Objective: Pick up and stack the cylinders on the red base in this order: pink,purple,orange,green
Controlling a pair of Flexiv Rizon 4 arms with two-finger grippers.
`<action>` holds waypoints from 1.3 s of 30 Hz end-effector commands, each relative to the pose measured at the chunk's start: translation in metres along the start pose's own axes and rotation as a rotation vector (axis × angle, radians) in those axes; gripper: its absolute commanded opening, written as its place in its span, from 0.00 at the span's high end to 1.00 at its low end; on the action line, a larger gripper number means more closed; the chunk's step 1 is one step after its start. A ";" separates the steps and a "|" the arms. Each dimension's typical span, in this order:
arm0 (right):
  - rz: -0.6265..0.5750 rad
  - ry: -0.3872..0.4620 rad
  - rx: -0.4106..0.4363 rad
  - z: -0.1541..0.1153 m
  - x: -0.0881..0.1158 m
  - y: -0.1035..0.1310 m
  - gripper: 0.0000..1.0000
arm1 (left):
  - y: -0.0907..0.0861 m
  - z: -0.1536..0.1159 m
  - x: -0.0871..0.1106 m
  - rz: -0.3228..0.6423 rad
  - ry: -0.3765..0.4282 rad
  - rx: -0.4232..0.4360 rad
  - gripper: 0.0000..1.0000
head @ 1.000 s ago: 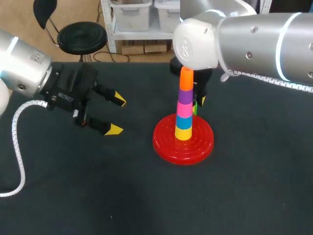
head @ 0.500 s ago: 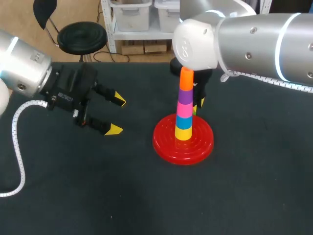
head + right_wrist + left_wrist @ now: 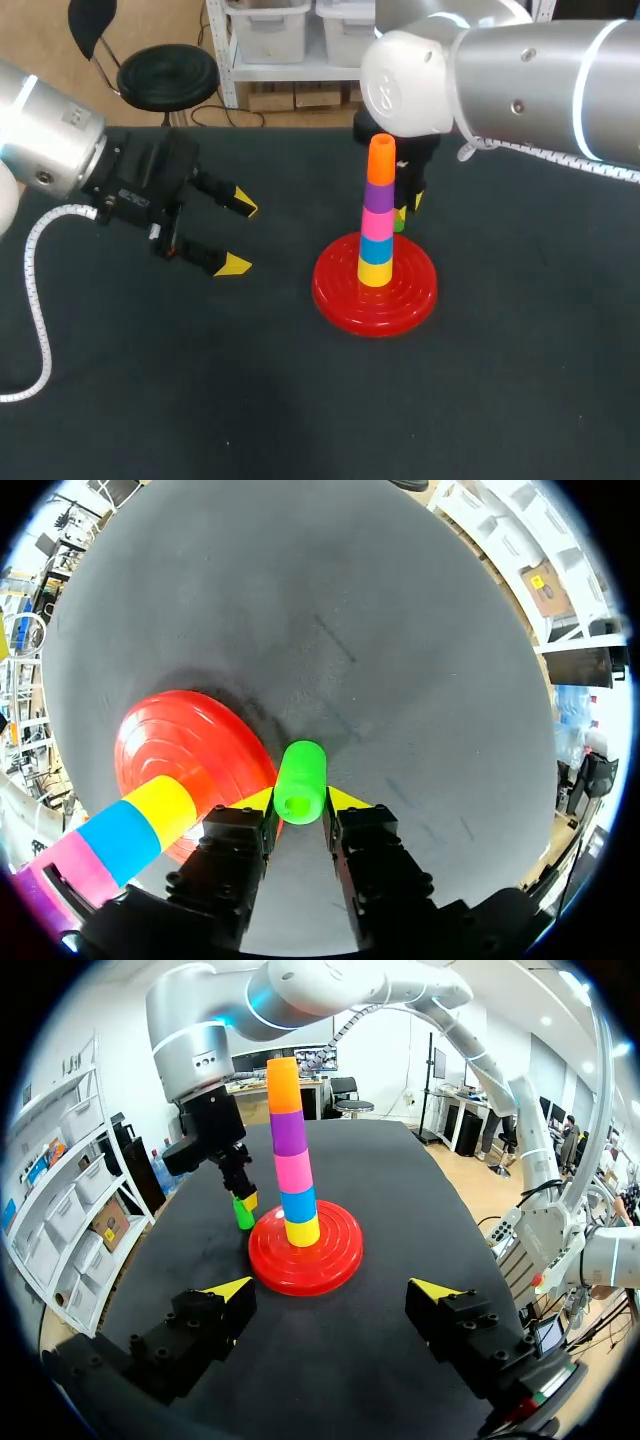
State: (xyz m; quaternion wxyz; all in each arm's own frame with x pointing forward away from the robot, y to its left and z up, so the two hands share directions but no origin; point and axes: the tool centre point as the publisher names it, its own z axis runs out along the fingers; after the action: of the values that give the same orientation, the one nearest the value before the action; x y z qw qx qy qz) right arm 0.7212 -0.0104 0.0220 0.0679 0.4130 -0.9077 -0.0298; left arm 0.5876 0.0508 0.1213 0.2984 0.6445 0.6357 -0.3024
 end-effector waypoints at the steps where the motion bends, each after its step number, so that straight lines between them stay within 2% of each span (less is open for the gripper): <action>1: 0.007 -0.016 0.009 -0.003 0.007 0.001 1.00 | 0.000 0.001 0.001 0.002 -0.002 -0.002 0.00; 11: 0.051 -0.046 0.034 -0.020 0.016 -0.010 1.00 | 0.000 0.001 0.001 0.002 -0.002 -0.002 0.00; 19: 0.134 -0.079 0.089 -0.049 0.035 -0.033 1.00 | 0.000 0.001 0.001 0.002 -0.002 -0.002 0.00; 28: 0.171 -0.123 0.149 -0.112 0.059 -0.042 1.00 | 0.000 0.001 0.001 0.002 -0.002 -0.002 0.00; 33: 0.183 -0.159 0.127 -0.152 0.069 -0.042 1.00 | 0.000 0.001 0.001 0.002 -0.002 -0.002 0.00; 39: 0.144 -0.161 0.127 -0.204 0.078 -0.025 1.00 | 0.000 0.001 0.001 0.002 -0.002 -0.002 0.00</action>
State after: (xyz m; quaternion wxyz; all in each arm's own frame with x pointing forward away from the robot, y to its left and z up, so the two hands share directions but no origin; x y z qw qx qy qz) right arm 0.7336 -0.0840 0.1983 -0.0106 0.3420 -0.9396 0.0064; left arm 0.5876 0.0508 0.1213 0.2984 0.6445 0.6357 -0.3024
